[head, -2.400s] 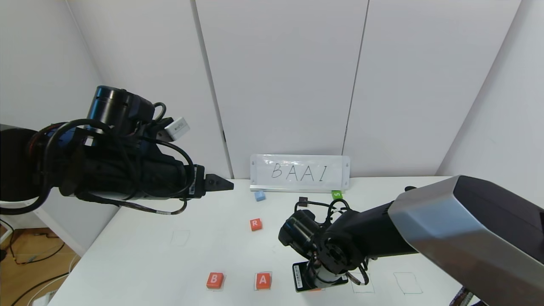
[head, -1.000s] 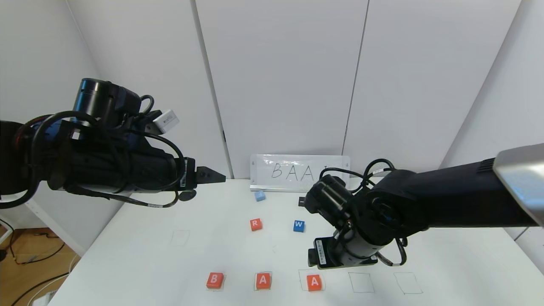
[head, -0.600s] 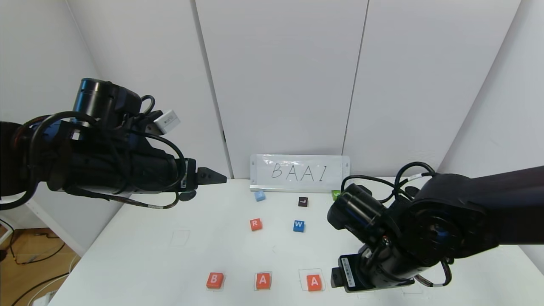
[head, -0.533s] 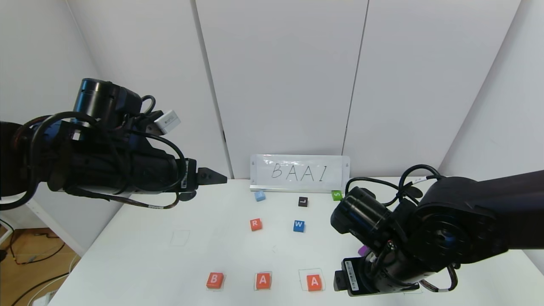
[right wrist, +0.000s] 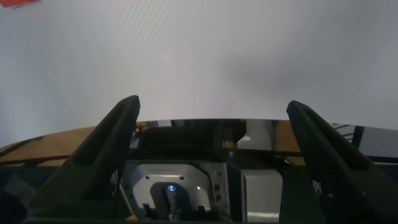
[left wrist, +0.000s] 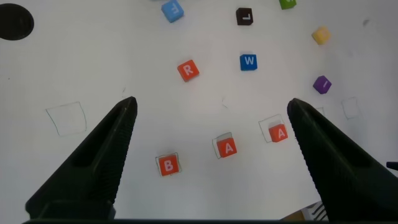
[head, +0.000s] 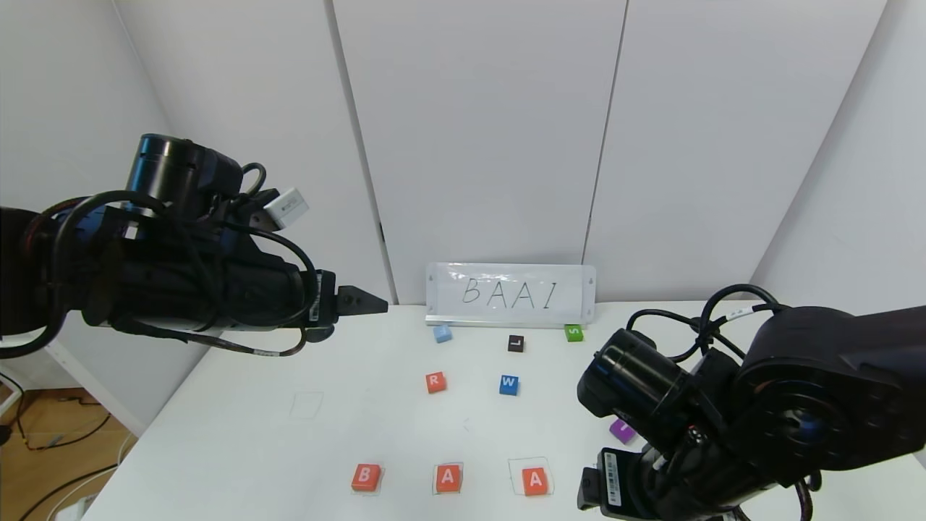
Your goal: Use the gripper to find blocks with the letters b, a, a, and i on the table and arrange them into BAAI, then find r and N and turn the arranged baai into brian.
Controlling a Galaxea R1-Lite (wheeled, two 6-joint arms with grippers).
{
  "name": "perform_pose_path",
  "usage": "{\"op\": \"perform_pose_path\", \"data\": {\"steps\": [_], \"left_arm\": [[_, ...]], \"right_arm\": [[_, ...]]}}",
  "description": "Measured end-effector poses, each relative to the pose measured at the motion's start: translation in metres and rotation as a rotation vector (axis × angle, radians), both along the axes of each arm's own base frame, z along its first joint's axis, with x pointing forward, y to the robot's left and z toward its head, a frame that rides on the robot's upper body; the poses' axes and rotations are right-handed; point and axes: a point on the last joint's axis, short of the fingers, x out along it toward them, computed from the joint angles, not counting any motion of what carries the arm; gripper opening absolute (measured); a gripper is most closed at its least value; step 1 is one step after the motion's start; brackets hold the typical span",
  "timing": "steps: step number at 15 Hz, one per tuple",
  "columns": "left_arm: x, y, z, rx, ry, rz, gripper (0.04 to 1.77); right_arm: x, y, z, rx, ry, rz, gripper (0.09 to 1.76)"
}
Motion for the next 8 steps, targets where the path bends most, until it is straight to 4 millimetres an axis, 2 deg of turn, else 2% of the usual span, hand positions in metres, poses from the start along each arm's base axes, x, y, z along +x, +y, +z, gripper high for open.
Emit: {"op": "perform_pose_path", "data": {"steps": [4, 8], "left_arm": [[0.0, 0.0, 0.001, -0.005, -0.001, -0.005, 1.72], [0.0, 0.0, 0.001, -0.005, -0.002, -0.005, 1.72]], "right_arm": [[-0.015, -0.025, 0.022, 0.128, 0.062, -0.013, 1.7], [-0.014, -0.044, 0.028, 0.12, 0.045, -0.098, 1.7]]}}
